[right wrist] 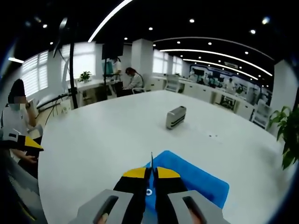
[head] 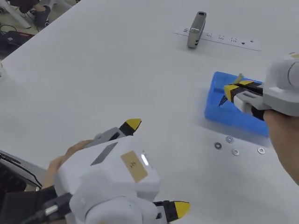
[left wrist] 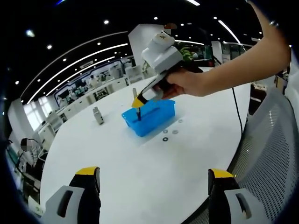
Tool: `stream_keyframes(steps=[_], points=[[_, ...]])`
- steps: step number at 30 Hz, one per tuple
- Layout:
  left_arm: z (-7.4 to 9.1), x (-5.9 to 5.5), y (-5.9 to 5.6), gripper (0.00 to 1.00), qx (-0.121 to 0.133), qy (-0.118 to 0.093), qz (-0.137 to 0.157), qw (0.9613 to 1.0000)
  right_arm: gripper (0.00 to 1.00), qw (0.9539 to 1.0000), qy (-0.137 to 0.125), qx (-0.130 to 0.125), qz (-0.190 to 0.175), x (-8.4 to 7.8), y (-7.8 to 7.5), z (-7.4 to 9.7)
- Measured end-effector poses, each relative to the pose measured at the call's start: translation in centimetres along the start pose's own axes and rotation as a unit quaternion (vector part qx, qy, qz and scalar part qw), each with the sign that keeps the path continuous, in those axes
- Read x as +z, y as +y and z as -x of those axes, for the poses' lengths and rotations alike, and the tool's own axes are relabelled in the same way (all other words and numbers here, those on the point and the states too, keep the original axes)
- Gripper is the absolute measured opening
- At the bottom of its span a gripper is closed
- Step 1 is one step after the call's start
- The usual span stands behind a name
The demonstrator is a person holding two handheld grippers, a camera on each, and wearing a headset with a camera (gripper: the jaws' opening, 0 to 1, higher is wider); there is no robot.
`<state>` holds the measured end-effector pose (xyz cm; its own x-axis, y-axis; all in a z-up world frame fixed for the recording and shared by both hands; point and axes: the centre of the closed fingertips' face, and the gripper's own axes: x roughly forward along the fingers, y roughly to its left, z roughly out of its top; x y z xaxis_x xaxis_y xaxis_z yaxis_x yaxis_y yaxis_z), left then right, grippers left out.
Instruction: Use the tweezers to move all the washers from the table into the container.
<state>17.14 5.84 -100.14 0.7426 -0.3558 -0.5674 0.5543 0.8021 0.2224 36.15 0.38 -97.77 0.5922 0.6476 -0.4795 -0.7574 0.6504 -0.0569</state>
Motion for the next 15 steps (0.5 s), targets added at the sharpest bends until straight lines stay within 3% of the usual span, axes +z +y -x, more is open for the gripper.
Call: stream_keyframes(steps=[6,9,15], points=[[0.1,0.2,0.0,0.99,0.000,-0.003,0.002,1.0000,0.02,0.9991,-0.028,0.009,-0.030,1.6,0.2,2.4],[0.0,0.0,-0.1,0.99,-0.003,0.001,0.001,1.0000,0.02,0.9989,-0.037,0.010,-0.026,2.1,0.6,3.8],[0.0,0.0,-0.2,0.99,-0.005,0.004,0.006,1.0000,0.02,0.9988,-0.031,0.030,-0.022,1.0,1.9,5.5]])
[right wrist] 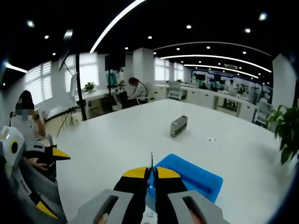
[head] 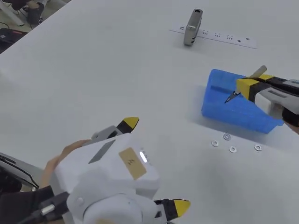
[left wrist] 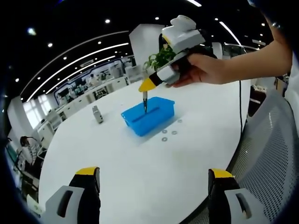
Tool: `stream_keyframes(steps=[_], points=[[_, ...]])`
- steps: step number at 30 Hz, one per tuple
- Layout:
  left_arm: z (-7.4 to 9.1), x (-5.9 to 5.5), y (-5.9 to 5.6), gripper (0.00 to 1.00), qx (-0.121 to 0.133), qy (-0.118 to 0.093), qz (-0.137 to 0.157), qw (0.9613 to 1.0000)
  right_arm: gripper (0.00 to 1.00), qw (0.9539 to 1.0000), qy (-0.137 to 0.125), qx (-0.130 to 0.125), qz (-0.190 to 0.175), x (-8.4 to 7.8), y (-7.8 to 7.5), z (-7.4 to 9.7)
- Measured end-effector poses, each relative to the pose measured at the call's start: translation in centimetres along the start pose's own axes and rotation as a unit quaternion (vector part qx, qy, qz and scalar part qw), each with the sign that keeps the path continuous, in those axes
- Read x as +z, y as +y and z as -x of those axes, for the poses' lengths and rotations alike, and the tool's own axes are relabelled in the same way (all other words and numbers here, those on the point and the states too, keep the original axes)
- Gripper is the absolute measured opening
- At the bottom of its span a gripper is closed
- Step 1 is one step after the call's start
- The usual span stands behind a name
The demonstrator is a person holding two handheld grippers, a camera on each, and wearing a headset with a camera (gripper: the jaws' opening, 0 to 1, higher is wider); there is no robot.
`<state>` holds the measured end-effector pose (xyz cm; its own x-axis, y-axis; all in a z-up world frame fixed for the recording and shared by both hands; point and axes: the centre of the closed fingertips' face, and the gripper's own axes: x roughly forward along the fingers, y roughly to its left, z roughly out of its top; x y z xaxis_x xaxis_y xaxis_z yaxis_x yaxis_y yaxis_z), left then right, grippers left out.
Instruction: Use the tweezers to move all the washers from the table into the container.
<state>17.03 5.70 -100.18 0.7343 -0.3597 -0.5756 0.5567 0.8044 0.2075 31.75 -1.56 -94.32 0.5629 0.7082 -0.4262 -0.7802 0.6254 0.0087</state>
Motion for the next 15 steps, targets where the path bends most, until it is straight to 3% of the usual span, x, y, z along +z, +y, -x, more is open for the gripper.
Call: stream_keyframes(steps=[7,15], points=[[-0.1,-0.2,0.0,0.99,-0.001,0.007,-0.002,1.0000,0.02,0.9987,0.043,0.024,-0.018,-3.7,1.6,0.3],[-0.2,-0.3,-0.2,0.99,-0.004,0.011,-0.004,0.9999,0.02,0.9972,0.068,0.032,-0.004,-5.9,2.2,-0.7]])
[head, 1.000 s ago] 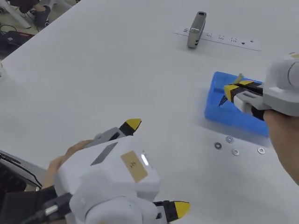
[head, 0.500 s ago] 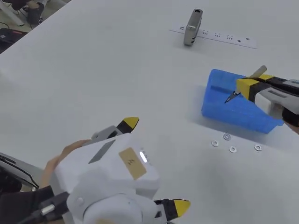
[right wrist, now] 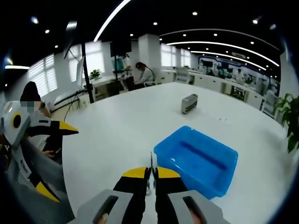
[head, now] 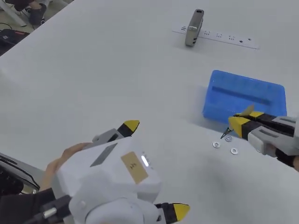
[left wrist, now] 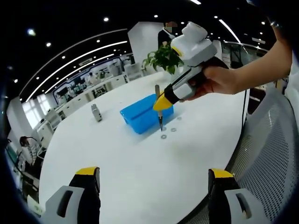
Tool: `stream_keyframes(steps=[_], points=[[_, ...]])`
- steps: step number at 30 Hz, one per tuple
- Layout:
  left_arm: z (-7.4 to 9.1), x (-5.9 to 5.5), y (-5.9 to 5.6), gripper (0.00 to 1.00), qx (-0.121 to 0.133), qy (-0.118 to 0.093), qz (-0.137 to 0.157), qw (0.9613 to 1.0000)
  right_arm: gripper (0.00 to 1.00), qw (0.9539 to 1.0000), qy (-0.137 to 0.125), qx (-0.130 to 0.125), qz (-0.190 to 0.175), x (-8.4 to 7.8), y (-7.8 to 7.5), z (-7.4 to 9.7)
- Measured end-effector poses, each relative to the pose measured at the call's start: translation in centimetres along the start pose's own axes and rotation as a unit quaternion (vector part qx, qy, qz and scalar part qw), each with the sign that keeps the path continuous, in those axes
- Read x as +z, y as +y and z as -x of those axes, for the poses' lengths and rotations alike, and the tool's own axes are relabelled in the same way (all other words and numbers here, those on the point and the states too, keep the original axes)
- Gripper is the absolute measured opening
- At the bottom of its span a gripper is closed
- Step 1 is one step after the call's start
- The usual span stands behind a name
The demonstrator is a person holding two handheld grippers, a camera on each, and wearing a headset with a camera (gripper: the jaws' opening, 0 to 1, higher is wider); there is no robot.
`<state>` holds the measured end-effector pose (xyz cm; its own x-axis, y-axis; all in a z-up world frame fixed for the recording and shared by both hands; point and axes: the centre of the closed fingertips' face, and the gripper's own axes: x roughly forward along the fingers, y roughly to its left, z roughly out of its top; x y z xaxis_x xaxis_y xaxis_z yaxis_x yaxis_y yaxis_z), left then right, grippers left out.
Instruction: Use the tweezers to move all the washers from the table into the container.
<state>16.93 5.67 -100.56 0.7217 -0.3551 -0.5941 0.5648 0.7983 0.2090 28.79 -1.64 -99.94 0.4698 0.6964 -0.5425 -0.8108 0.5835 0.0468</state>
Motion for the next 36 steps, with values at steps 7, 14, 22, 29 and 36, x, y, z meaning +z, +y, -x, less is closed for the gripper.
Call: stream_keyframes(steps=[7,14,22,29,36], points=[[-0.1,-0.2,0.0,0.99,-0.001,0.006,0.002,1.0000,0.02,0.9997,0.014,0.001,0.019,-0.6,0.6,-0.4],[-0.2,-0.5,-0.2,0.98,-0.005,0.013,0.000,0.9999,0.02,0.9995,0.021,0.003,0.023,-1.2,0.7,-0.5],[-0.2,-0.6,-0.2,0.96,-0.008,0.018,0.002,0.9998,0.02,0.9995,0.020,-0.001,0.026,-1.6,0.3,-0.4],[-0.2,-0.7,-0.2,0.96,-0.007,0.021,0.001,0.9998,0.02,0.9995,0.018,-0.006,0.026,-1.6,0.1,-0.5],[-0.1,-0.7,-0.2,0.95,-0.006,0.021,0.002,0.9998,0.01,0.9996,0.015,-0.008,0.021,-1.5,-0.2,-0.4]])
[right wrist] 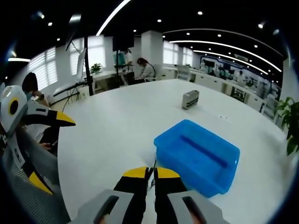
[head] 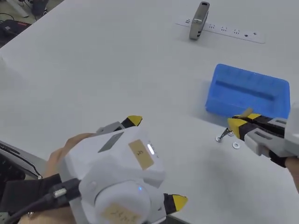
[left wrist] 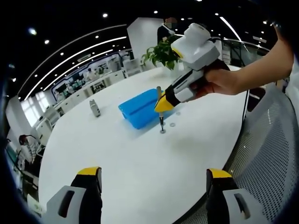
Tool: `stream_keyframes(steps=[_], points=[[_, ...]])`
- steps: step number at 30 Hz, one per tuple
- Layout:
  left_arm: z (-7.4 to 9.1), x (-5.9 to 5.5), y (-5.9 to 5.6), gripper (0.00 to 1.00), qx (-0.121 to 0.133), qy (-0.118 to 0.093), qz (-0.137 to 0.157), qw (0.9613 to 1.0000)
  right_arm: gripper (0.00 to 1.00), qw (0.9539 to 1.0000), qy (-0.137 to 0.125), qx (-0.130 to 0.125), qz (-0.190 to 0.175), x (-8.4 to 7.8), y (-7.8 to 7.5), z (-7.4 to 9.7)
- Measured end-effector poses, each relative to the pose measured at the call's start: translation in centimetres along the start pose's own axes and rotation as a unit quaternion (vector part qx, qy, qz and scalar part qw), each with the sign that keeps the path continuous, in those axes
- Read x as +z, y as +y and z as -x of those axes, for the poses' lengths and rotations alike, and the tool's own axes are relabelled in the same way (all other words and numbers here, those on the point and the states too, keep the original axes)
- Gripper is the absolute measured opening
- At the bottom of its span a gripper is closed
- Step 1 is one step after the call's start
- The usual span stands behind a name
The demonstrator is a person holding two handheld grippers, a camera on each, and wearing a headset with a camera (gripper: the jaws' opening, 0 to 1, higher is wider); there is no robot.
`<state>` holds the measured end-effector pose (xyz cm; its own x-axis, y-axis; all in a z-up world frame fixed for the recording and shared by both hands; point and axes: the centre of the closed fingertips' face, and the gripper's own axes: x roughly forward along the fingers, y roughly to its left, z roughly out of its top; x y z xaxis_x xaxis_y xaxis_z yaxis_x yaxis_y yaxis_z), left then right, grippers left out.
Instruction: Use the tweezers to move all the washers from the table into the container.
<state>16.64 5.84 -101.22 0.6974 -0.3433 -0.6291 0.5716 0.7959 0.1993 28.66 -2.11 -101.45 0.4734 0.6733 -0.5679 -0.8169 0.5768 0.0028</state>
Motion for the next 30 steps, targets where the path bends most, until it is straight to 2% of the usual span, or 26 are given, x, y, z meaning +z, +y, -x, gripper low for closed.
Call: stream_keyframes(steps=[3,7,12,14,18,21,26,30], points=[[0.0,0.0,0.0,0.95,0.001,0.001,0.001,1.0000,0.00,1.0000,0.003,0.001,0.007,0.0,-0.2,-0.2],[0.0,0.0,0.1,0.94,0.001,0.001,0.001,1.0000,0.00,0.9998,0.010,0.003,0.014,0.0,0.2,-0.1],[0.1,0.1,0.1,0.93,0.003,-0.003,0.001,1.0000,0.00,0.9999,0.013,0.004,0.010,0.2,0.2,0.2],[0.2,0.3,0.2,0.94,0.005,-0.007,0.001,1.0000,0.00,1.0000,0.006,0.006,0.004,0.8,0.2,0.6],[0.1,0.0,0.3,0.95,0.005,0.000,0.003,1.0000,0.00,0.9999,-0.010,0.006,-0.004,2.3,-0.1,1.3],[0.2,0.2,0.5,0.96,0.012,-0.006,0.000,0.9999,0.00,0.9998,-0.021,0.003,-0.003,3.3,-0.3,1.7],[0.3,0.4,0.7,0.97,0.017,-0.012,0.004,0.9998,0.00,0.9992,-0.040,-0.007,-0.005,4.7,-0.9,1.8],[0.4,0.3,1.0,0.98,0.023,-0.010,0.003,0.9997,0.00,0.9976,-0.065,-0.018,-0.015,6.4,-1.7,1.8]])
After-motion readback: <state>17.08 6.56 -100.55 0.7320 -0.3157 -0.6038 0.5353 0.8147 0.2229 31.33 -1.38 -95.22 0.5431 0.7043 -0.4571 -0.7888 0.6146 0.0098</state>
